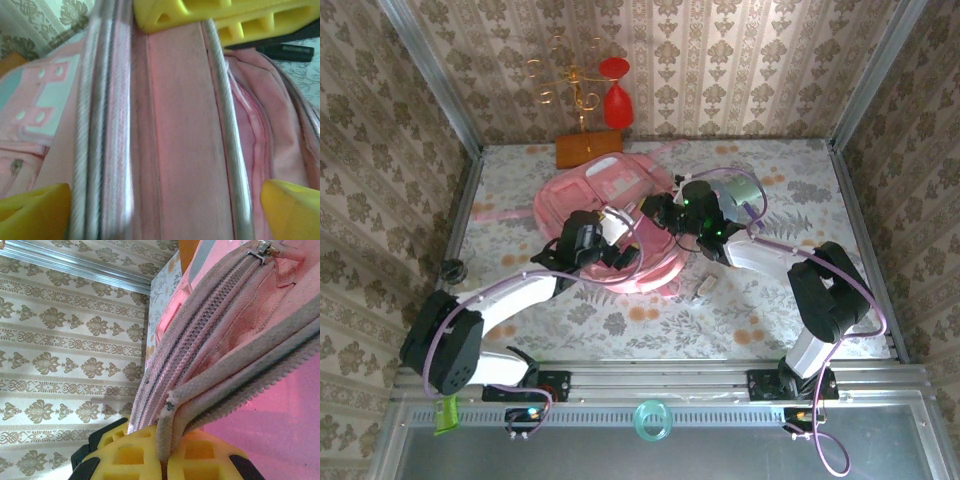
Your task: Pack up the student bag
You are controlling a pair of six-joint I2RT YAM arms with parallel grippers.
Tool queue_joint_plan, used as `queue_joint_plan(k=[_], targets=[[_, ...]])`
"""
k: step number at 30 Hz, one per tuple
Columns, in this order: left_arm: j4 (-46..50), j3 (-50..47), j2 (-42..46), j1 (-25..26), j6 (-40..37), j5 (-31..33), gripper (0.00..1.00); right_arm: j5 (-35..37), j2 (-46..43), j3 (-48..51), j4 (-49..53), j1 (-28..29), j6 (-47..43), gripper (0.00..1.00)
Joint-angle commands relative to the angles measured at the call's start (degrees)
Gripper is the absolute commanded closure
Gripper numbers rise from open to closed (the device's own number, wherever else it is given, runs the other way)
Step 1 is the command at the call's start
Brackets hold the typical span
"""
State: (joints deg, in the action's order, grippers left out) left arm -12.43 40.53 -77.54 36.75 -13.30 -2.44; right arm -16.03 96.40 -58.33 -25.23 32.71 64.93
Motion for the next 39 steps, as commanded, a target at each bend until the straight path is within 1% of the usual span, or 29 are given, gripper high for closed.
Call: queue_joint_plan(k=[1,2,3,6,7,9,10,11,12,15,17,19,21,24,28,32,34,39], targets=[[-1.9,1.6,-1.3,-0.1,-2.7,6.9,0.07,-1.6,0.0,-2.5,-2.5,1.0,0.3,1.00],[-2.7,1.3,-1.6,-0.5,-2.4,7.4,0.10,-1.7,0.0,-2.5,-2.4,1.0,0.2,1.00],[-3.7,1.0,-1.6,-1.0,-2.0,7.4,0.16,-1.7,-0.2,-2.4,-2.2,1.0,0.1,1.00],[-5.1,0.9,-0.9,-2.3,0.4,5.8,0.44,-1.5,-0.4,-2.1,-0.3,0.5,-1.4,0.97],[-5.2,0.9,-0.6,-2.8,1.0,4.7,0.54,-1.5,-0.6,-1.9,0.6,0.1,-2.2,0.94],[-5.6,0.9,-0.1,-4.0,1.9,3.6,0.79,-1.4,-1.6,-0.7,2.6,-0.8,-4.2,0.87],[-5.7,0.9,0.2,-4.6,2.8,3.6,0.90,-0.9,-2.6,0.1,4.3,-1.4,-5.7,0.82],[-5.8,0.7,0.5,-5.6,3.9,3.3,0.99,-0.2,-3.8,1.0,6.9,-2.1,-7.6,0.78],[-5.6,0.7,0.8,-6.5,5.2,3.0,1.00,0.8,-5.1,1.8,9.5,-2.6,-10.0,0.74],[-4.2,1.0,1.8,-10.0,9.9,-1.0,1.00,5.9,-10.1,3.7,21.9,-4.4,-19.1,0.66],[-4.1,0.8,2.5,-12.8,12.2,-4.5,1.00,10.8,-13.9,4.9,30.3,-5.6,-26.1,0.55],[-4.2,0.5,2.8,-13.9,14.0,-6.3,1.00,17.6,-15.5,4.7,37.0,-6.8,-32.1,0.45],[-5.1,0.0,3.0,-14.5,14.9,-8.8,1.00,22.5,-14.2,2.8,41.4,-8.7,-36.7,0.38],[-5.6,-0.1,2.8,-14.6,15.3,-9.9,1.00,25.1,-7.0,-3.1,43.2,-12.4,-41.7,0.29],[-5.0,0.7,2.3,-14.9,16.0,-9.6,1.00,26.5,6.5,-15.0,46.9,-16.2,-44.3,0.28],[-4.7,1.0,2.2,-14.9,16.8,-10.7,1.00,29.7,15.8,-24.0,51.8,-17.9,-47.2,0.26],[-4.8,1.0,2.1,-14.9,17.0,-10.8,1.00,29.9,18.5,-26.7,53.6,-18.9,-47.6,0.26],[-4.1,1.4,1.5,-15.0,16.4,-10.4,1.00,25.3,22.2,-29.0,54.1,-20.3,-47.4,0.25]])
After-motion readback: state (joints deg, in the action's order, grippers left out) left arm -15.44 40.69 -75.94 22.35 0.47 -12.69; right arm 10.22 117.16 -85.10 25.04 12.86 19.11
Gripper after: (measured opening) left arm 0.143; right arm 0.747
